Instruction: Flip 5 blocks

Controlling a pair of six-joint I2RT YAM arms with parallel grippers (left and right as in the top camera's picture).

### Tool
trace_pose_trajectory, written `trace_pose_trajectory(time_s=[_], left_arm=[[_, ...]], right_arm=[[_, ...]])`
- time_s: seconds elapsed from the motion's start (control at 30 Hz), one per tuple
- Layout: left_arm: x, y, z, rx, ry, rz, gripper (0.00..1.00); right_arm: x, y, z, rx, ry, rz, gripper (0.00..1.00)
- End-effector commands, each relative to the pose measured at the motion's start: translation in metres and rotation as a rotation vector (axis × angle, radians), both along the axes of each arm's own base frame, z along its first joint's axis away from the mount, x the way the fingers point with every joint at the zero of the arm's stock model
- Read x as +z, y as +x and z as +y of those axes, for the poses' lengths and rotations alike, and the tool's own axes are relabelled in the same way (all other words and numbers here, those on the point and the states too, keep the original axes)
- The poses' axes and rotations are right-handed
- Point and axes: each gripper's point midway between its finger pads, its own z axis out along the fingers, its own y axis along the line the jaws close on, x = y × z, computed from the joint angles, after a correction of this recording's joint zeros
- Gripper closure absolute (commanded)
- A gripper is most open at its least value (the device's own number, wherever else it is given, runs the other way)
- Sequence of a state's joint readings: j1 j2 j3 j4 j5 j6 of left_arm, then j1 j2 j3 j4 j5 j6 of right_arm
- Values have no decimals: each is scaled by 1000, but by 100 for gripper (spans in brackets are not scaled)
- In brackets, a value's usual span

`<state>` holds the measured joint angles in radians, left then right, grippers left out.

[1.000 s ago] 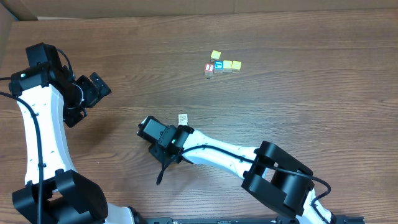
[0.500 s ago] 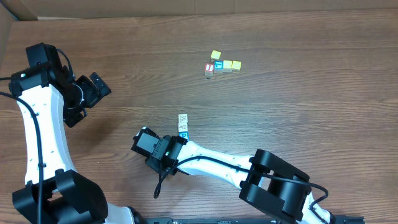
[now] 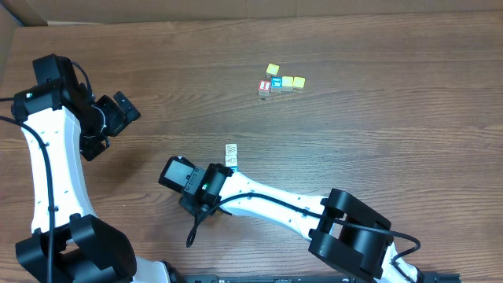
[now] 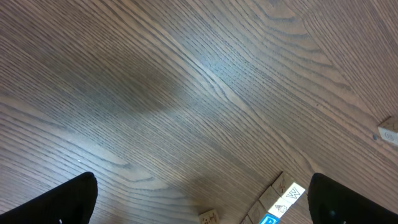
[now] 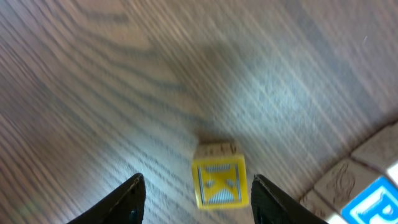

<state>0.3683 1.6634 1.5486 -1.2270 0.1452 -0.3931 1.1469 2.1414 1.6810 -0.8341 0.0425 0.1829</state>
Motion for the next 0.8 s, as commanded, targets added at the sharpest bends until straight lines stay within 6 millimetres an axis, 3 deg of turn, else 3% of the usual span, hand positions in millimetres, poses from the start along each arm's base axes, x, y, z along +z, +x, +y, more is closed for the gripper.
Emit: trace_pose_trajectory(time_s=[0.0, 0.1, 0.27, 0.67, 0.77], left_arm=[[-3, -1, -2, -2, -5, 8, 0], [-3, -1, -2, -2, -5, 8, 0], [-3, -1, -2, -2, -5, 8, 0], [-3, -1, -2, -2, -5, 8, 0], [-3, -1, -2, -2, -5, 8, 0]], right_arm=[[2, -6, 1, 7, 8, 42, 42], [1, -13, 1, 20, 4, 68, 41], [-1, 3, -2, -7, -19, -15, 41], [-34, 21, -9, -40, -91, -87, 42], [-36, 21, -10, -40, -96, -84, 53]])
